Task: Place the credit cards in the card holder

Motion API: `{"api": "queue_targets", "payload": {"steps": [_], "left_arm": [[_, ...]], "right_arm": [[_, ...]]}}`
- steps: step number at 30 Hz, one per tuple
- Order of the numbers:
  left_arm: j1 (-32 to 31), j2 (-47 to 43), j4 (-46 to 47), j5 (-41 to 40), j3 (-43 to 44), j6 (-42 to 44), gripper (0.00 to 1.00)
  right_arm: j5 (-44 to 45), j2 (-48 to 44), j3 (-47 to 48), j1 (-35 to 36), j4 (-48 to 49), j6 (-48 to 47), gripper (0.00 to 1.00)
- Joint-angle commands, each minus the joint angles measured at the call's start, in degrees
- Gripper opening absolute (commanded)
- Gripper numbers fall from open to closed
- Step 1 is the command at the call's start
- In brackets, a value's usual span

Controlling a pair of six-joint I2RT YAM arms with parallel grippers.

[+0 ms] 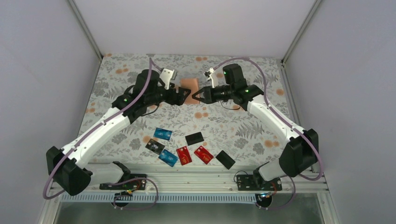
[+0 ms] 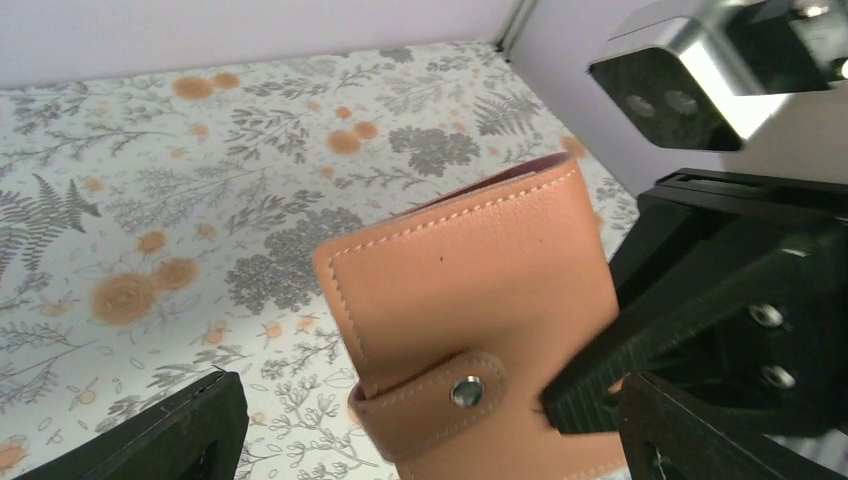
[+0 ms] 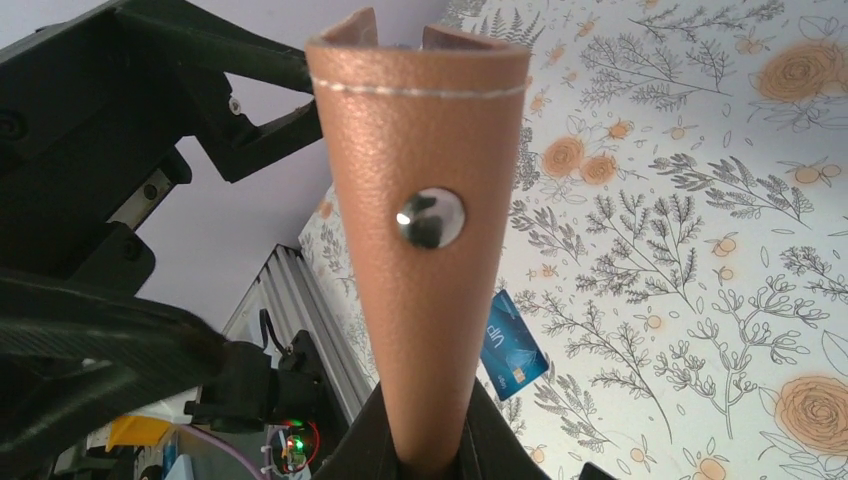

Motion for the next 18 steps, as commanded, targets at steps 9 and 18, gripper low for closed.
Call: {"api": "queue_targets", "payload": {"steps": [9, 18], "left_arm": [[-6.87, 8.05, -4.90, -20.62, 4.12, -0.38, 0.89], [-6.92, 9.19, -5.81, -24.83, 2.86, -1.52, 0.84]], "right_arm": [[2.11, 0.57, 1.89, 1.49, -1.59, 0.41, 0.04], [1.63, -0.35, 1.86, 1.57, -1.47, 0.92, 0.04]]}}
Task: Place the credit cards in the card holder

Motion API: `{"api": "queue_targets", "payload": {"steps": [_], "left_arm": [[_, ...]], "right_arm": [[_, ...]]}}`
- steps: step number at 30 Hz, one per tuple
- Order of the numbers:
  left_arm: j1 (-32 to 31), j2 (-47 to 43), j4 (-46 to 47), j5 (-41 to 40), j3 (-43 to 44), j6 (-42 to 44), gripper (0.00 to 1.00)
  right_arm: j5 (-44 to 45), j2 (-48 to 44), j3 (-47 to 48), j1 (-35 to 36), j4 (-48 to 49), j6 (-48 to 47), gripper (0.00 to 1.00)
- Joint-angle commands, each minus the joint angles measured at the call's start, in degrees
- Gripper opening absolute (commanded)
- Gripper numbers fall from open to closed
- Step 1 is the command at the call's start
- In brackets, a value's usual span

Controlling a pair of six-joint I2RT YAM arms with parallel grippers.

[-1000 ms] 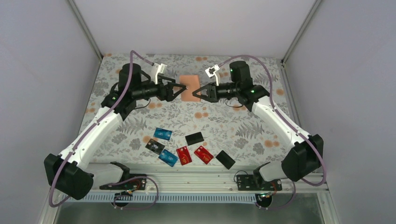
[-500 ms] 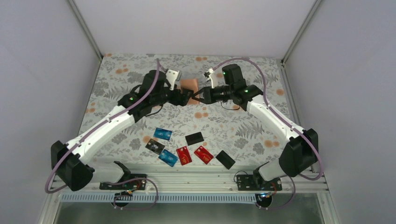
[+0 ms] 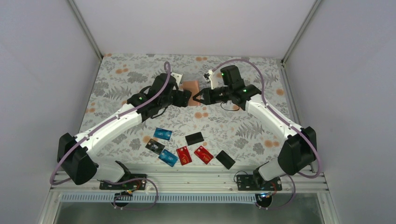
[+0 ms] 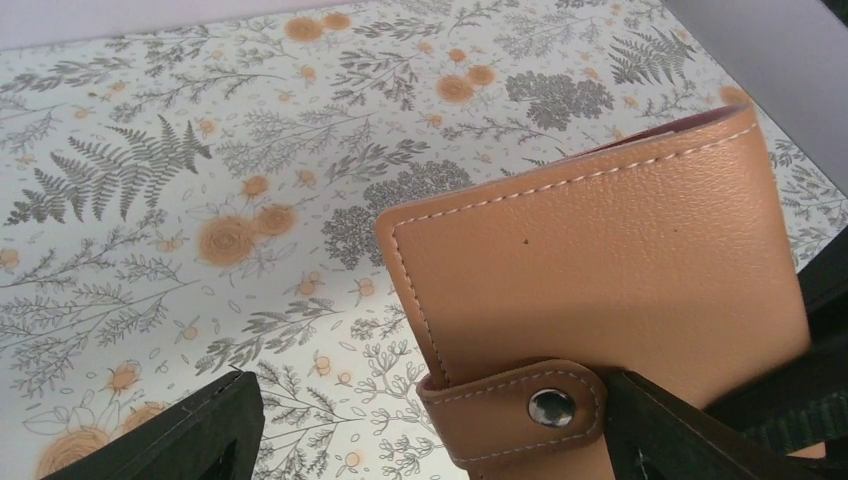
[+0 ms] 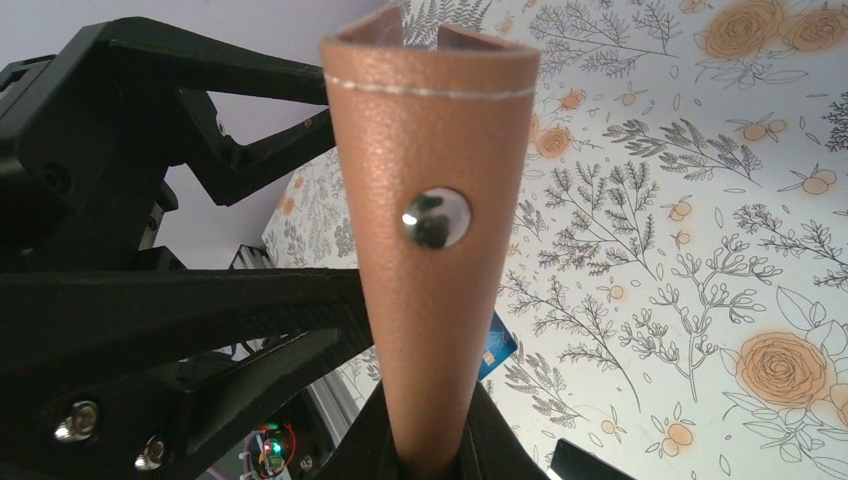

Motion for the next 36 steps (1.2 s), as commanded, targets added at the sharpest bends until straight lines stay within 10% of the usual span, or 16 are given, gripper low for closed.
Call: {"api": "queue_targets", "payload": {"steps": [1, 28, 36], "left_arm": [[-0.06, 1.29, -2.38, -5.77, 0.15, -1.34, 0.84], [4.11, 0.11, -7.40, -17.60, -2.66, -3.14, 0.80], [7.11, -11.65, 0.80, 3.75, -8.48, -1.76, 0.84]], "right_arm": [[-2.83, -1.64, 1.96, 0.78, 1.00, 0.14, 0.04], [5.58, 0.07, 2.40, 0.53, -3.12, 1.60, 0.04], [4.30, 0.48, 3.00, -1.06, -1.80, 2.25, 0.04]]}}
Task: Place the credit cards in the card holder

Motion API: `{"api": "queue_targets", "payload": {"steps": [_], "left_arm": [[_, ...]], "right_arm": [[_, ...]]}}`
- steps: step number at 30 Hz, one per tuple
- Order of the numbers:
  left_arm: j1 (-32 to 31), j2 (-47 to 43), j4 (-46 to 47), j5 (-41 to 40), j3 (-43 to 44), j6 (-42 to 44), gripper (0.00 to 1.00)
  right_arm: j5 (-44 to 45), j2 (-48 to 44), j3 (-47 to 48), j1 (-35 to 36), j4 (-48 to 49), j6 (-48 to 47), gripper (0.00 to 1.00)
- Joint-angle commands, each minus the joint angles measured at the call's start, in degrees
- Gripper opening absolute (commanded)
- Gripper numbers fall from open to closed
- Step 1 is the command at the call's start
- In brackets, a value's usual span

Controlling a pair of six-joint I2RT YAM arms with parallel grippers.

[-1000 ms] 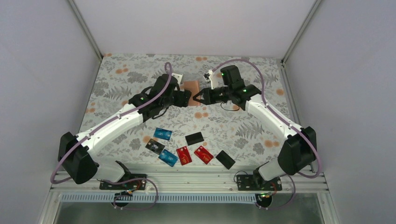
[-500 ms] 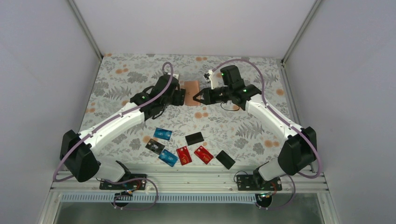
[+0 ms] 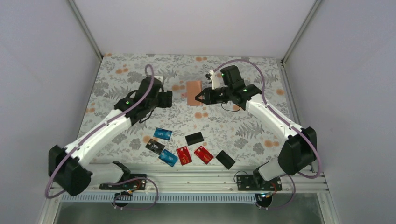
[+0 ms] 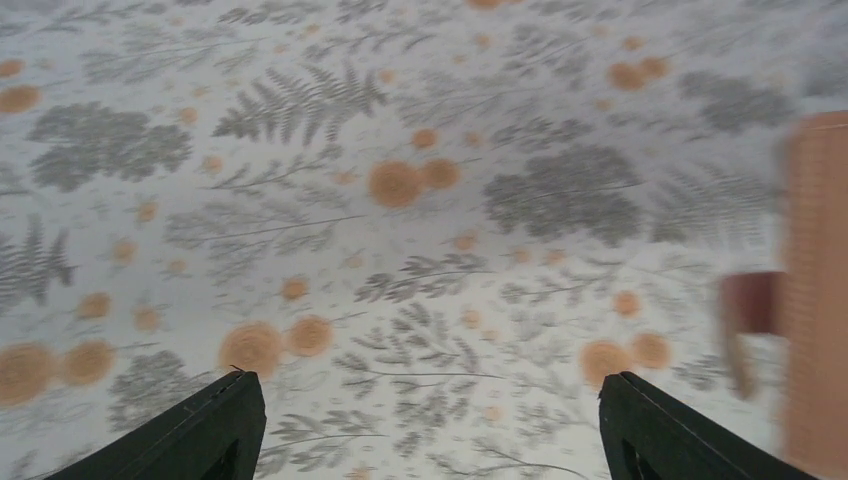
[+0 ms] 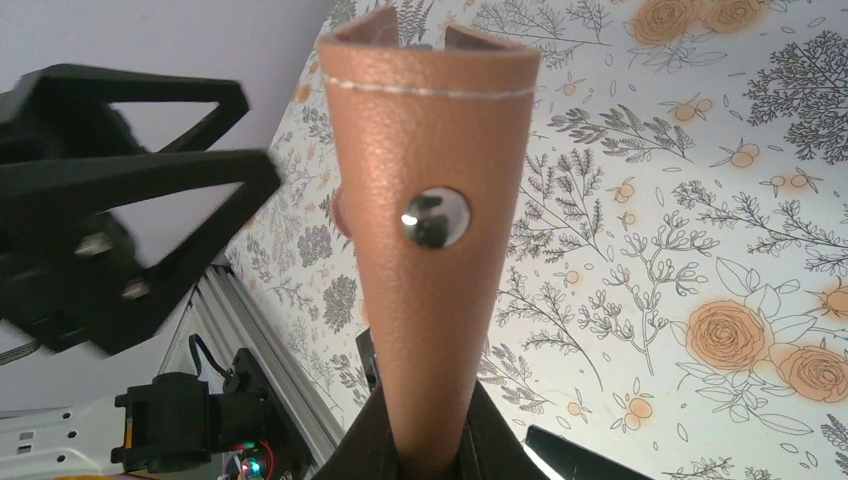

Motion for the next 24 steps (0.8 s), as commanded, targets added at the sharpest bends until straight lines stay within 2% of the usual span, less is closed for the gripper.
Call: {"api": "queue_targets", "payload": {"steps": [1, 5, 11, 24], "left_arm": [[1.15, -8.44, 7.12, 16.88, -3.28, 1.59, 0.86], [1.27, -9.63, 9.33, 26.01, -3.51, 1.85, 0.90], [1.38, -6.64, 10.11, 26.29, -2.31, 0.71, 0.88], [3.26, -3.36, 11.89, 25.85, -2.86, -1.01, 0.61]], "right_arm": [[-1.13, 0.62, 2.76, -0.92, 0.78, 0.38, 0.04], [-3.77, 0.47, 2.68, -1.11, 1.60, 0.14, 0.04], [-6.69, -0.03, 2.51, -1.17, 3.19, 0.52, 0.04], [-9.38, -2.71, 0.43, -1.19, 5.57, 1.35, 0.04]]}}
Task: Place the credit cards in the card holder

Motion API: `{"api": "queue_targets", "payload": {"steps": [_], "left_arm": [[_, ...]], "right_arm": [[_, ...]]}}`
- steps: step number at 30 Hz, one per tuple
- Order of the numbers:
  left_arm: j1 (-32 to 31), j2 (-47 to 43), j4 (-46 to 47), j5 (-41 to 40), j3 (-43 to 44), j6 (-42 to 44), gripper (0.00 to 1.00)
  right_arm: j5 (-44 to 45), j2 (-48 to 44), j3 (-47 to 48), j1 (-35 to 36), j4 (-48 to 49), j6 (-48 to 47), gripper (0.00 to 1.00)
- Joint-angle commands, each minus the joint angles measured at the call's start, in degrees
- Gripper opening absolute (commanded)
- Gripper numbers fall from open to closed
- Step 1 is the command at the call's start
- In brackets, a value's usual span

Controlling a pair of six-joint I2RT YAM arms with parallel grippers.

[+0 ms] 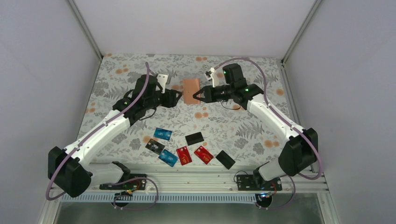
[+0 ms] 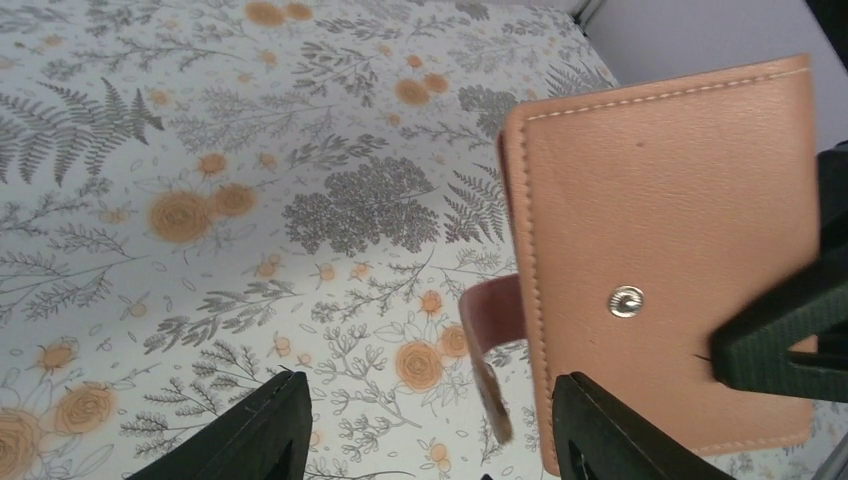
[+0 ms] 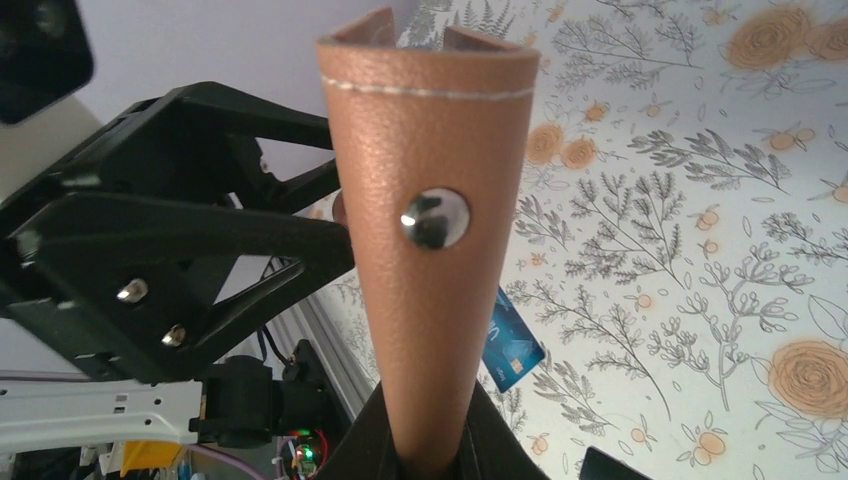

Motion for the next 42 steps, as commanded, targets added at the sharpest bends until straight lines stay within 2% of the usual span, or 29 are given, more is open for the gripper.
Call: {"api": "queue_targets", "payload": {"steps": [1, 9, 17, 23, 33, 35, 36, 39, 42], "left_arm": [[0.92, -0.19, 2.32, 1.05, -0.17, -0.68, 0.59], [1.66, 0.46, 4.20, 2.85, -0.43, -1.40, 0.51], [2.12, 1.61, 5.16, 3.92, -0.10, -1.57, 0.36], [2.54, 1.07, 6.43, 6.31, -0.89, -1.77, 0.33], [3.03, 0.82, 10.26, 10.56, -2.88, -1.17, 0.04], [3.09, 0.72, 10.77, 10.71, -3.53, -1.11, 0.03], [3.09, 0.75, 10.88, 10.59, -3.76, -1.21, 0.02], [3.20, 1.31, 10.15, 9.32, -4.18, -1.27, 0.02], [3.56, 2.23, 9.64, 8.28, -5.47, -1.20, 0.02]], "right_arm": [[-2.56, -2.45, 0.11, -0.21, 2.84, 0.51, 0.04], [-4.28, -2.48, 0.04, -0.21, 3.88, 0.51, 0.04], [-4.58, -3.08, -0.04, -0.21, 4.29, 0.60, 0.04], [-4.76, -3.42, -0.19, -0.21, 4.84, 0.69, 0.04], [-4.93, -3.85, -2.54, -0.23, 7.16, 0.99, 0.04], [-4.21, -3.52, -3.38, -0.32, 7.57, 0.87, 0.04], [-3.59, -3.14, -3.77, -0.45, 7.55, 0.75, 0.05], [-0.31, -0.52, -5.12, -0.69, 7.00, 1.08, 0.20], [2.40, 3.10, -7.23, -0.93, 7.81, 2.15, 0.21]]}}
